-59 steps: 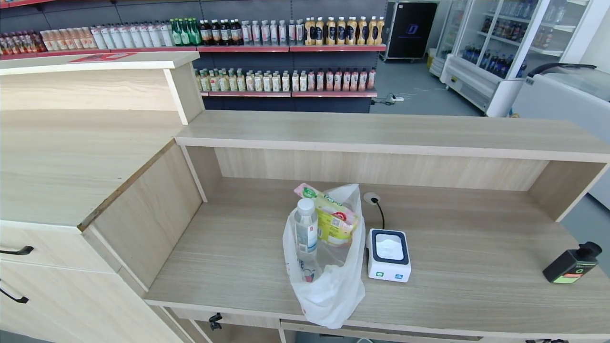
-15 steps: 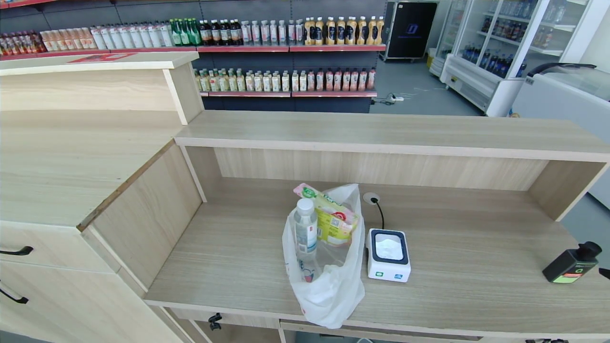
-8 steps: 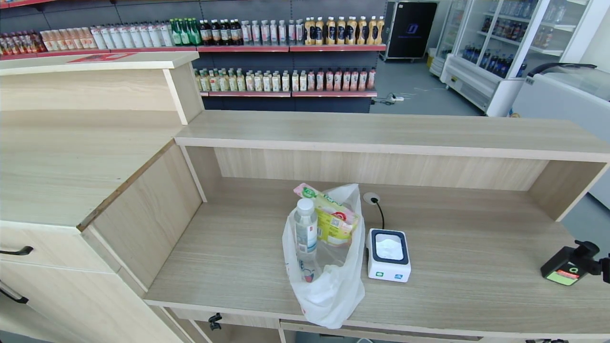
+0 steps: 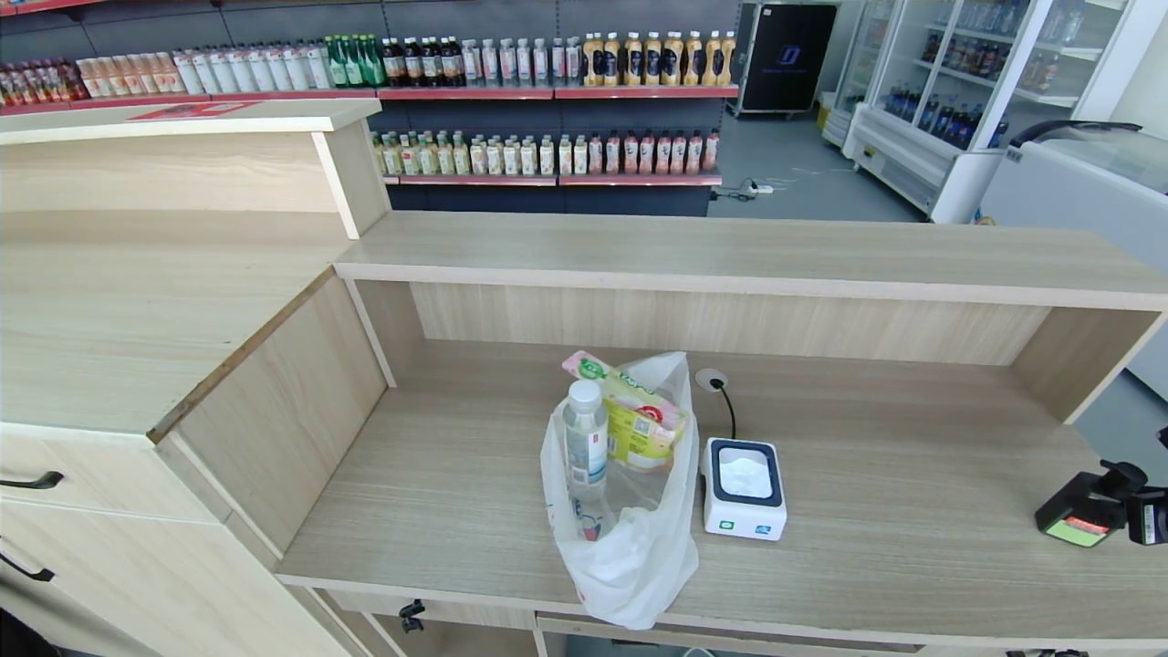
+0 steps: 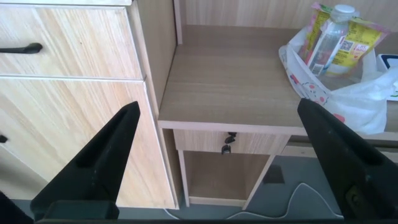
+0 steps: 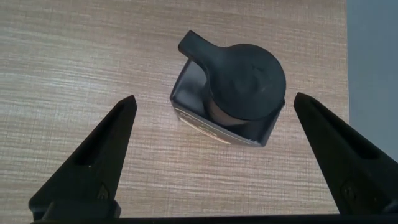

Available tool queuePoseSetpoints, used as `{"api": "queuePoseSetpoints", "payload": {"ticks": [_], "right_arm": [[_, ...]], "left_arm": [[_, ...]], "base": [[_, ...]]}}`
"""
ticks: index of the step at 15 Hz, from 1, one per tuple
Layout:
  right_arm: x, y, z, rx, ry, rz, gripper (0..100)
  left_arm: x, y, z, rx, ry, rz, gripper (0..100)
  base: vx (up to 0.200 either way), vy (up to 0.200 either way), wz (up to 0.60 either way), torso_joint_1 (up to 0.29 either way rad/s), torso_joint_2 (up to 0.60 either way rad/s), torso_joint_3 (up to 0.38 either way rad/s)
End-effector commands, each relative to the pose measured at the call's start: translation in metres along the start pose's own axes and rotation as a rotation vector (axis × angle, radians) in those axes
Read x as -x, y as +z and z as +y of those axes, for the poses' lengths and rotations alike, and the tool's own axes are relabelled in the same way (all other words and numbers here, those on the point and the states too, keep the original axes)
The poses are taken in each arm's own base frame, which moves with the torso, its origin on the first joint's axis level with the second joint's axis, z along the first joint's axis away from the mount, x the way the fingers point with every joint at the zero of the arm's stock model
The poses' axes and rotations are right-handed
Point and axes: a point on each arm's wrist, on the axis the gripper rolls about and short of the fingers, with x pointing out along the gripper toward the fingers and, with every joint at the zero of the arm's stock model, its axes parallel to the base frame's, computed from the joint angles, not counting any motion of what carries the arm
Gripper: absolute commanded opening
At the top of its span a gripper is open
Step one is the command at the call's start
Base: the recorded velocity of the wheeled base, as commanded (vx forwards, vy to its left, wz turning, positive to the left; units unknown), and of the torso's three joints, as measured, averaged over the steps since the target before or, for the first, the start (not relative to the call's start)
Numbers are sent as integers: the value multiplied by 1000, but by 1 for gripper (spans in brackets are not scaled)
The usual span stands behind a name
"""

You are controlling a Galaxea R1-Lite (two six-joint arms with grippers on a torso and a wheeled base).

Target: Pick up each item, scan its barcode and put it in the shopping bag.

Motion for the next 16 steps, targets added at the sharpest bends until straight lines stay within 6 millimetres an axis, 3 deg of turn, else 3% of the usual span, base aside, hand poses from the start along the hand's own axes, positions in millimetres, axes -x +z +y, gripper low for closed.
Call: {"api": "queuePoseSetpoints", "payload": {"ticks": [1, 11, 16], "right_arm": [[-4, -3, 3, 3, 15, 8, 100], [-31, 0, 26, 49, 86, -5, 100], [-35, -3, 39, 60, 116, -1, 100]], "left_arm": [[0, 0, 0, 0, 0, 1, 100], [0, 0, 0, 0, 0, 1, 100], [0, 0, 0, 0, 0, 1, 100]], "base": [[0, 0, 0, 0, 0, 0], [0, 0, 0, 0, 0, 0], [0, 0, 0, 0, 0, 0]]}}
